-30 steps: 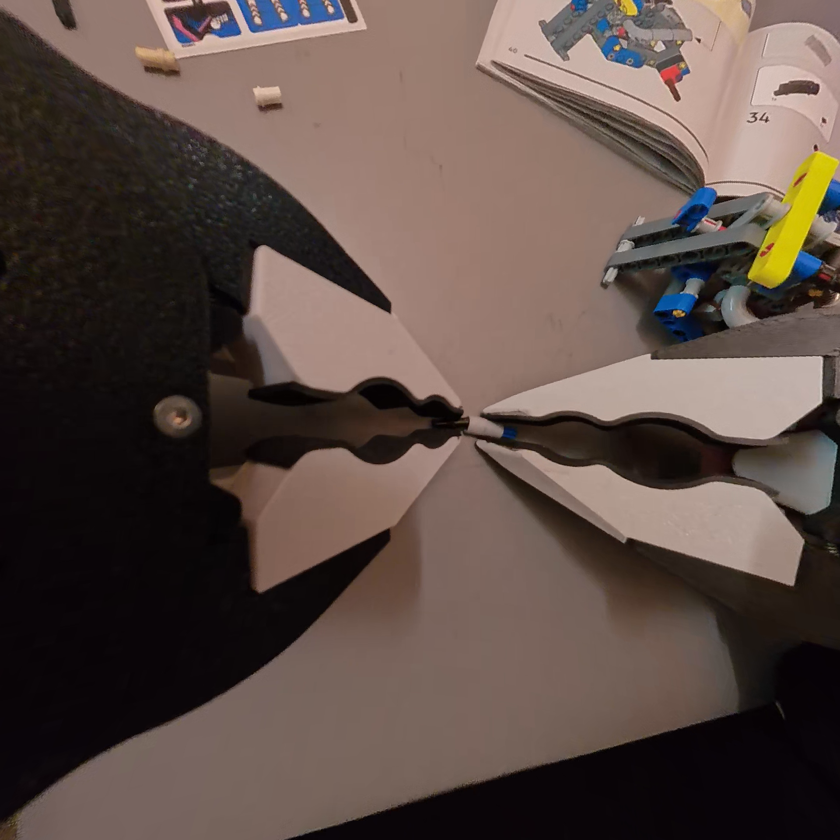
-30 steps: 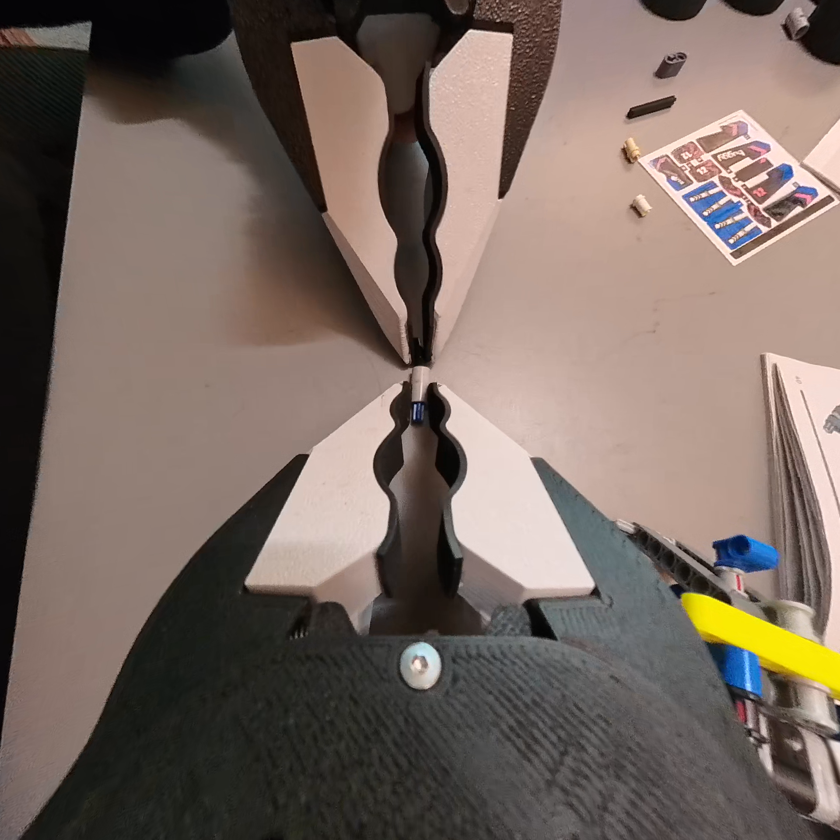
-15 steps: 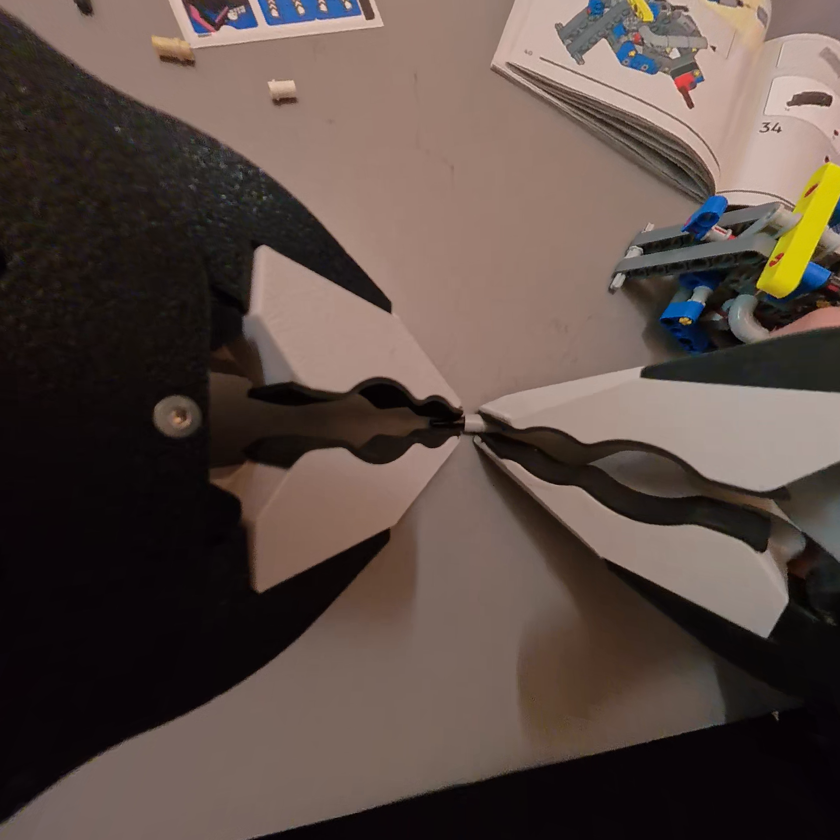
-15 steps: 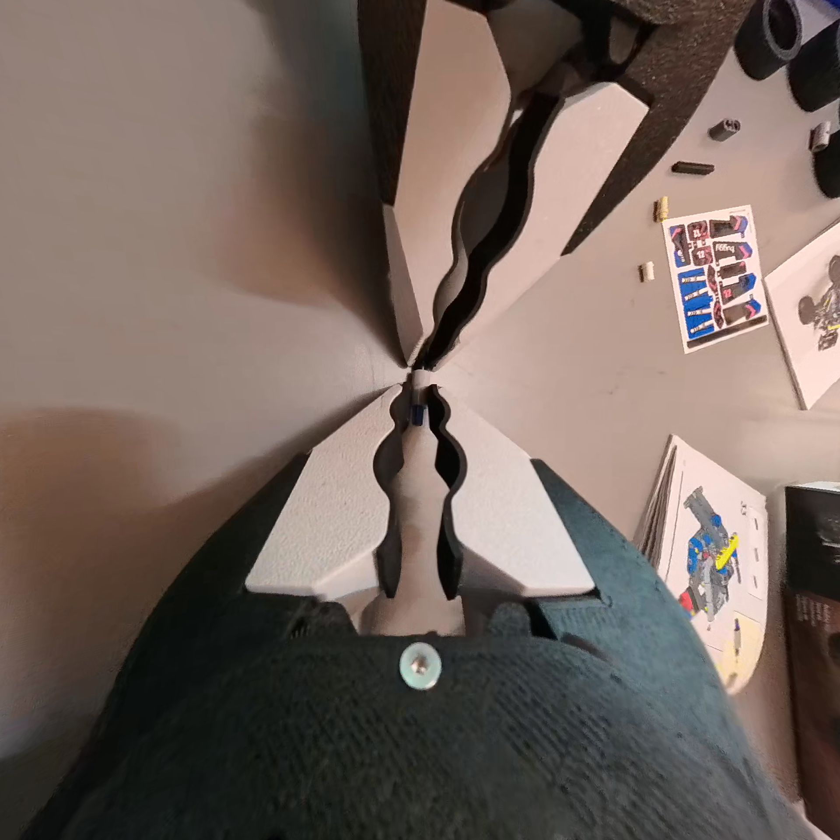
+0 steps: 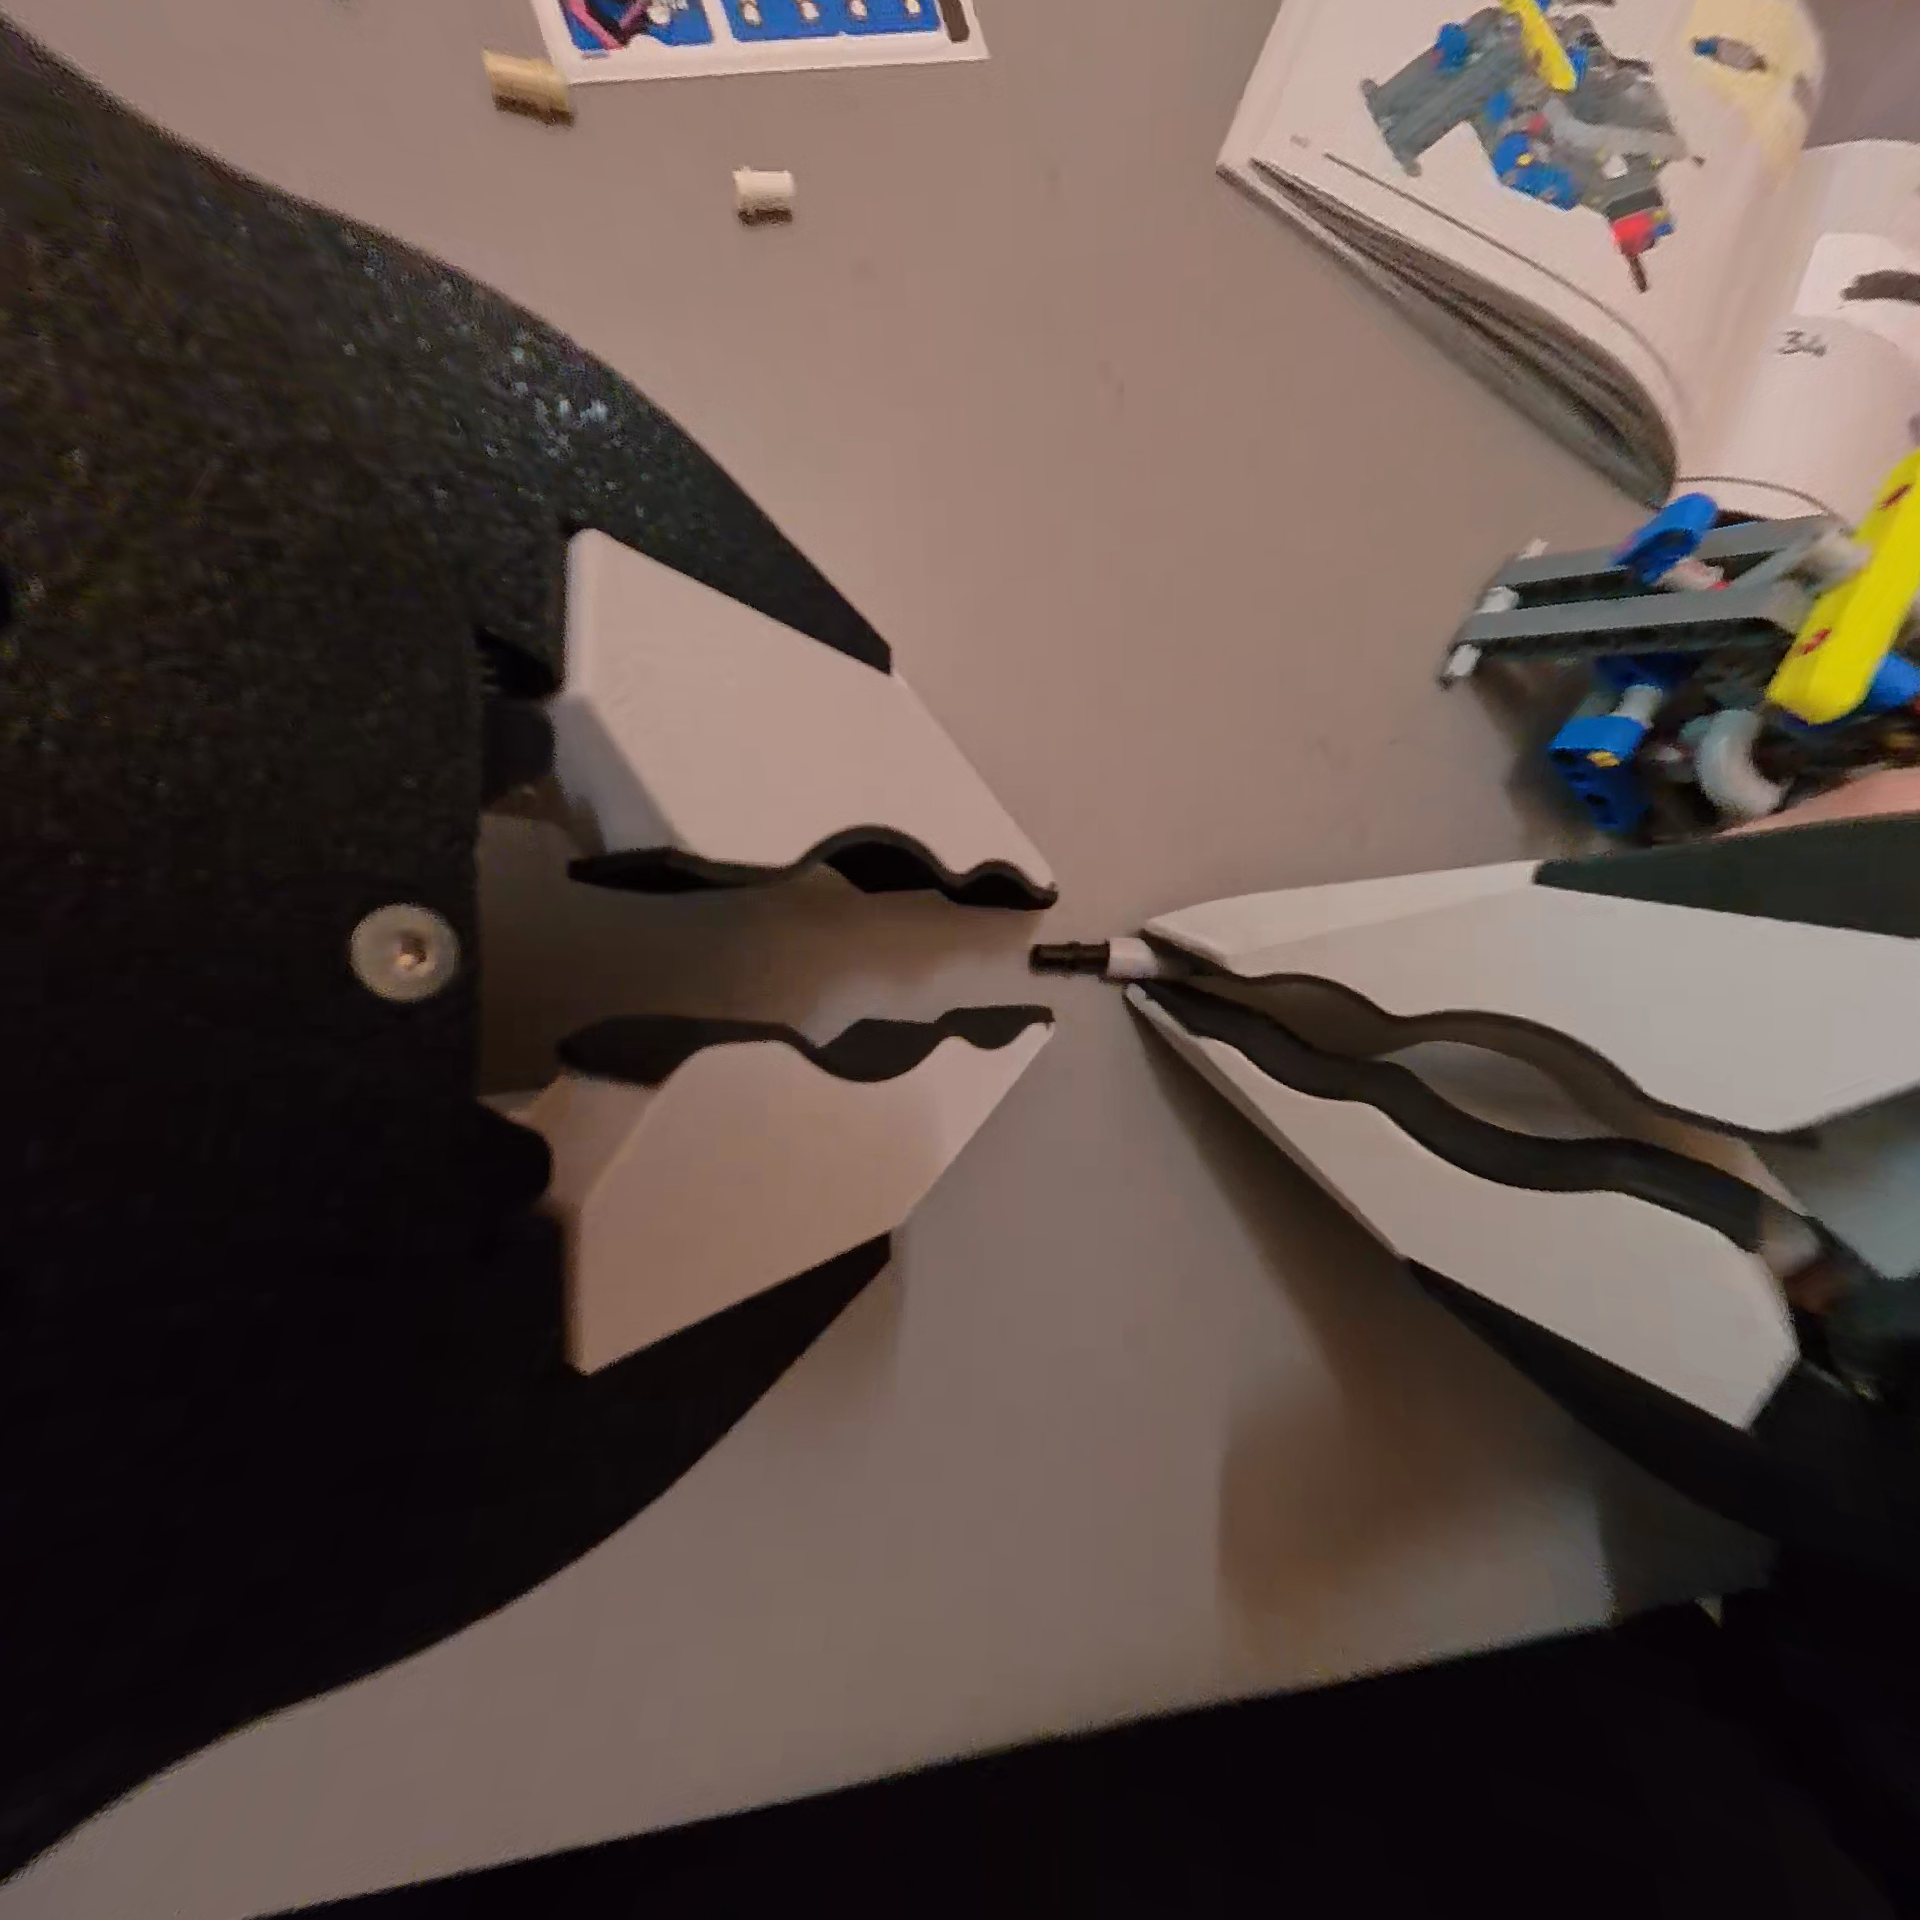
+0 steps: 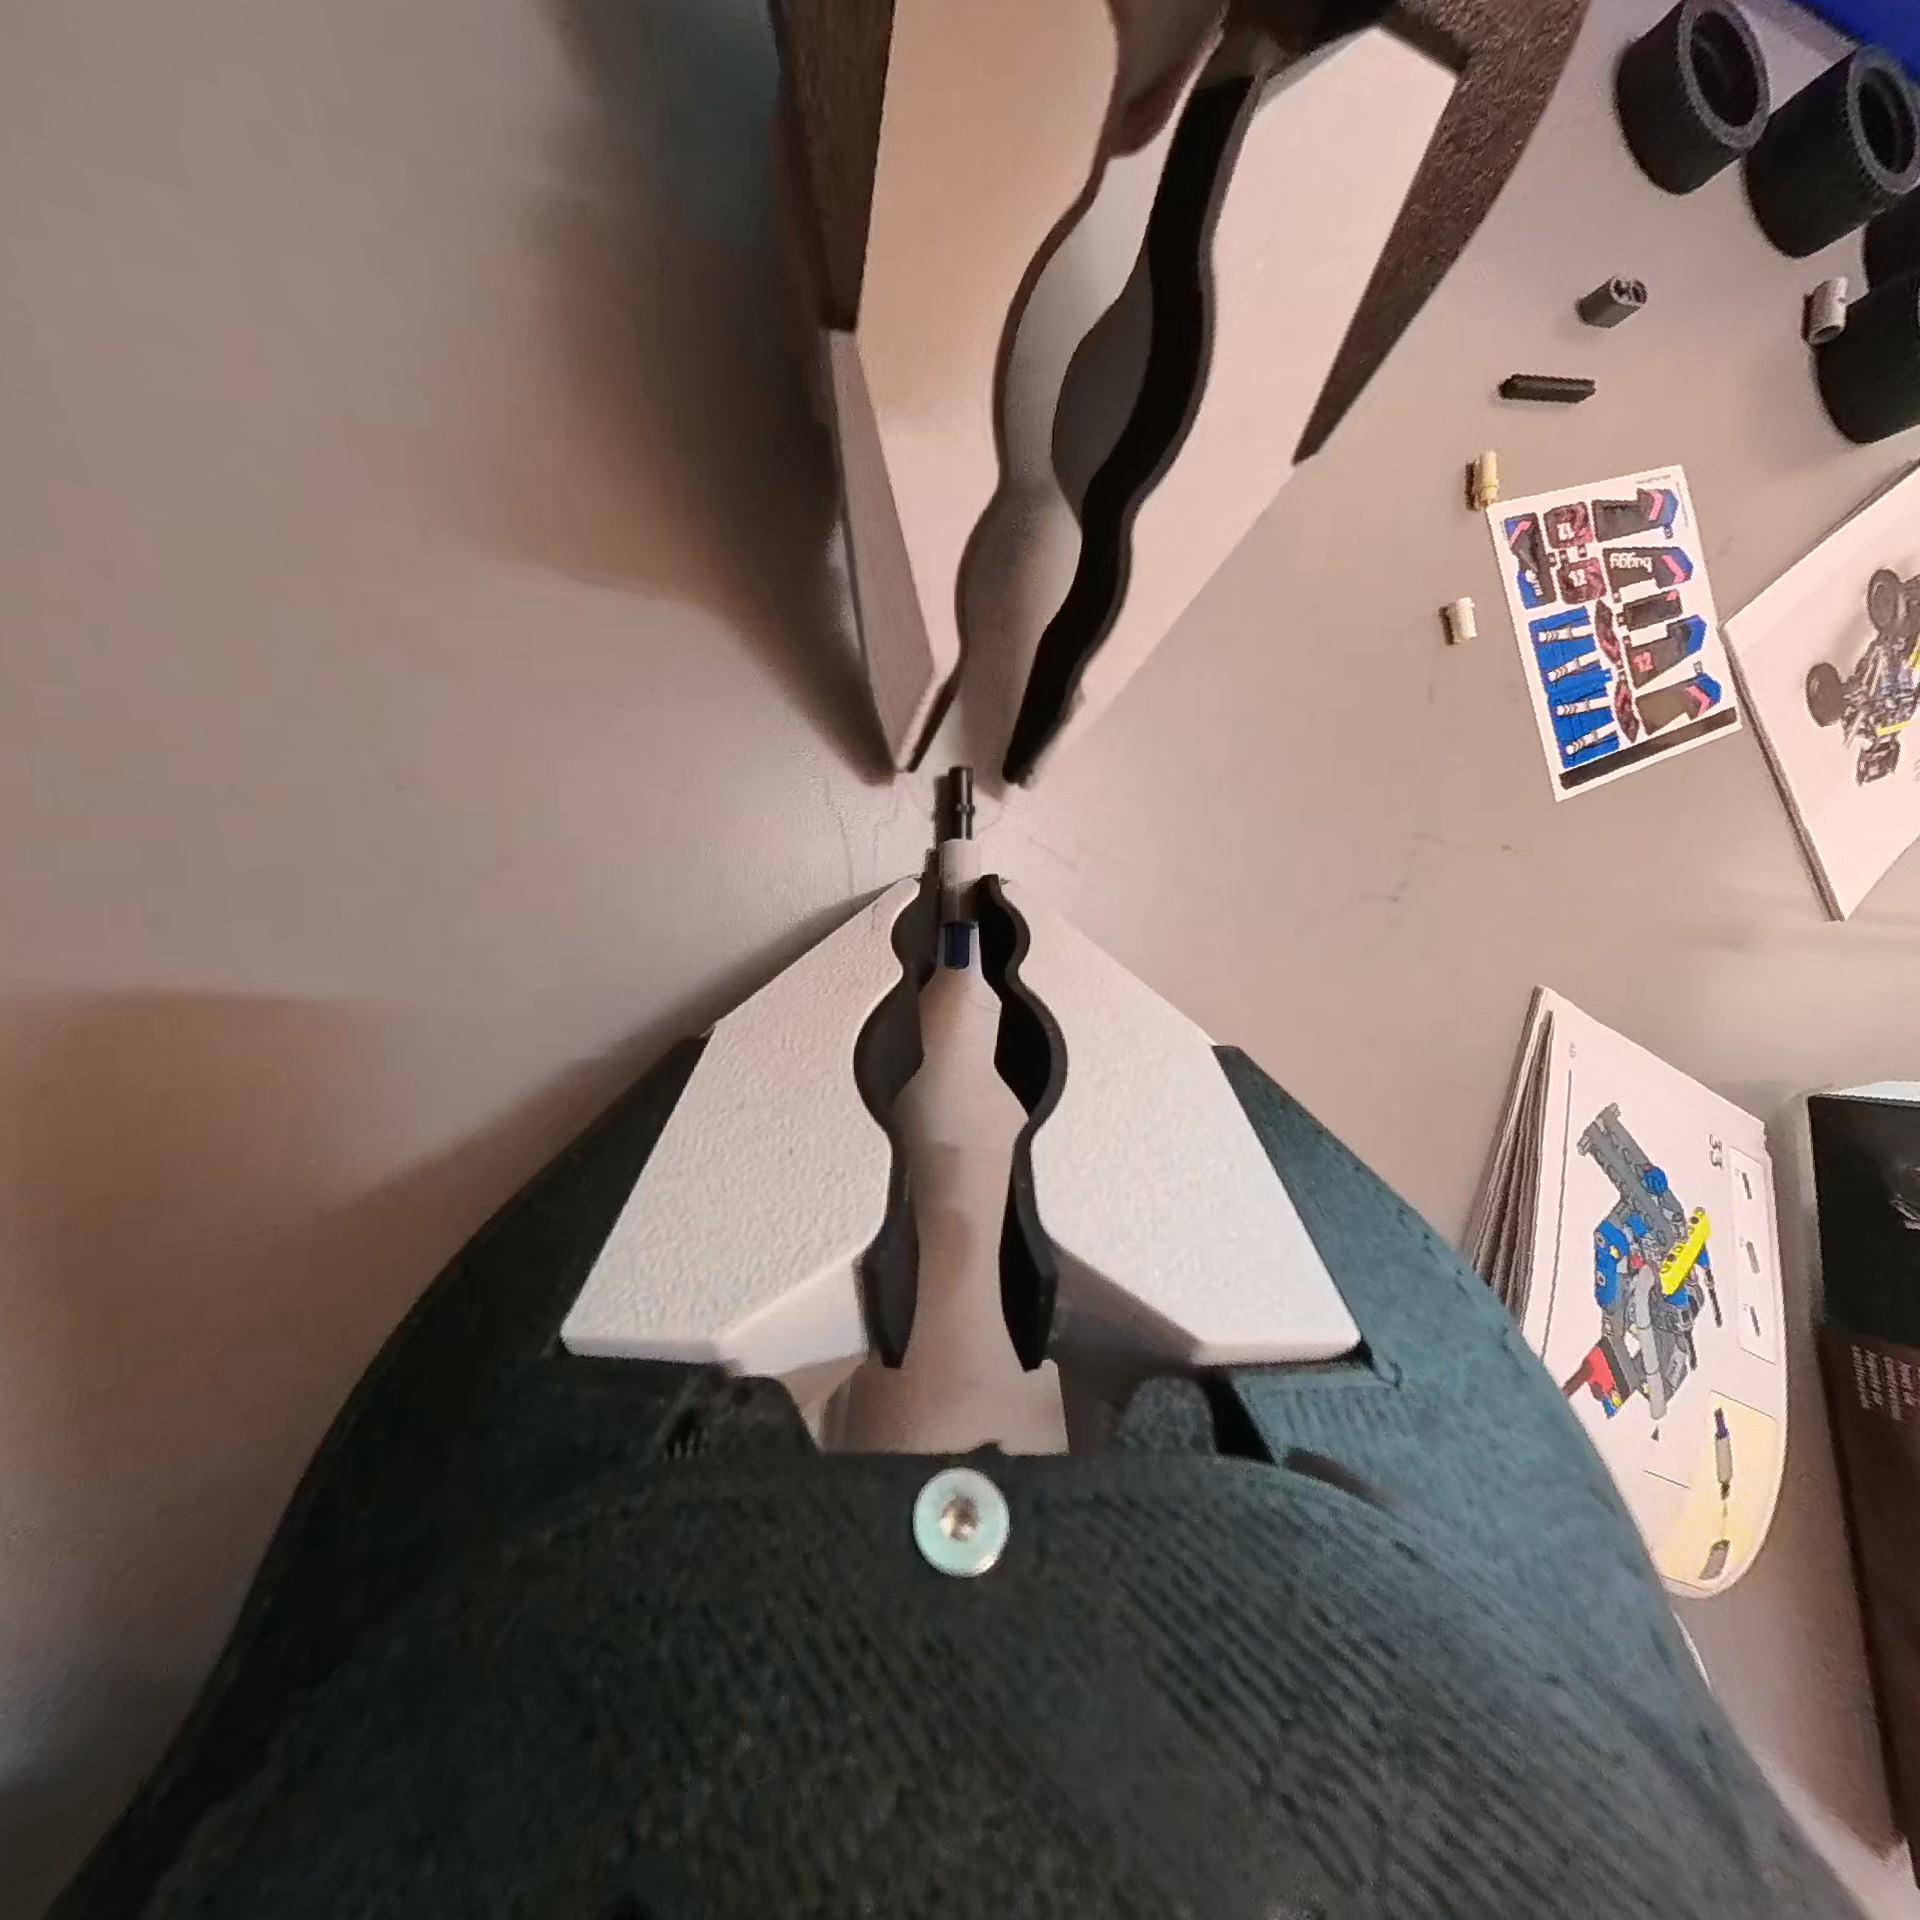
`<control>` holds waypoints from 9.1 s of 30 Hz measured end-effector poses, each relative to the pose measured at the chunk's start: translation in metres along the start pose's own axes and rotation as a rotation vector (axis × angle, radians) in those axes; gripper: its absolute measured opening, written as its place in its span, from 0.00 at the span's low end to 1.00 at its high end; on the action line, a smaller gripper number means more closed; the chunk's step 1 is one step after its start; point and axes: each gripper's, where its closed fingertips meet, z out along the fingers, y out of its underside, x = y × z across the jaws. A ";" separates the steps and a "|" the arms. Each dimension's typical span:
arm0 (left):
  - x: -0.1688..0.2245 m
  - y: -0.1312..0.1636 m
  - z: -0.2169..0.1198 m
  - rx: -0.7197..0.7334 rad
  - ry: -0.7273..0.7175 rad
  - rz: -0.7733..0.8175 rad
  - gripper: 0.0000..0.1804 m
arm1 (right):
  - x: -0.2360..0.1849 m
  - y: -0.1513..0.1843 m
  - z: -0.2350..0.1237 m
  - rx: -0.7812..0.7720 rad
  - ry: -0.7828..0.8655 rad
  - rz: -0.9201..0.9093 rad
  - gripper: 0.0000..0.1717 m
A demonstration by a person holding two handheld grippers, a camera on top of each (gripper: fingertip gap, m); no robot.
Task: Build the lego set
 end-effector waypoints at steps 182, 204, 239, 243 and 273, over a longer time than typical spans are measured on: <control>-0.070 0.033 -0.068 0.013 -0.630 -0.115 0.16 | 0.010 0.050 -0.032 0.101 0.259 0.483 0.04; -0.056 0.009 -0.035 0.028 -0.526 -0.046 0.15 | 0.016 0.050 -0.029 0.088 0.279 0.497 0.01; -0.046 0.015 -0.015 -0.030 -0.357 -0.108 0.11 | 0.015 0.052 -0.032 0.088 0.296 0.468 0.02; -0.047 0.015 -0.015 -0.029 -0.349 -0.117 0.11 | 0.014 0.050 -0.031 0.094 0.283 0.465 0.03; -0.052 0.094 -0.146 -0.172 -0.713 -0.261 0.10 | 0.015 0.044 -0.026 0.100 0.262 0.444 0.01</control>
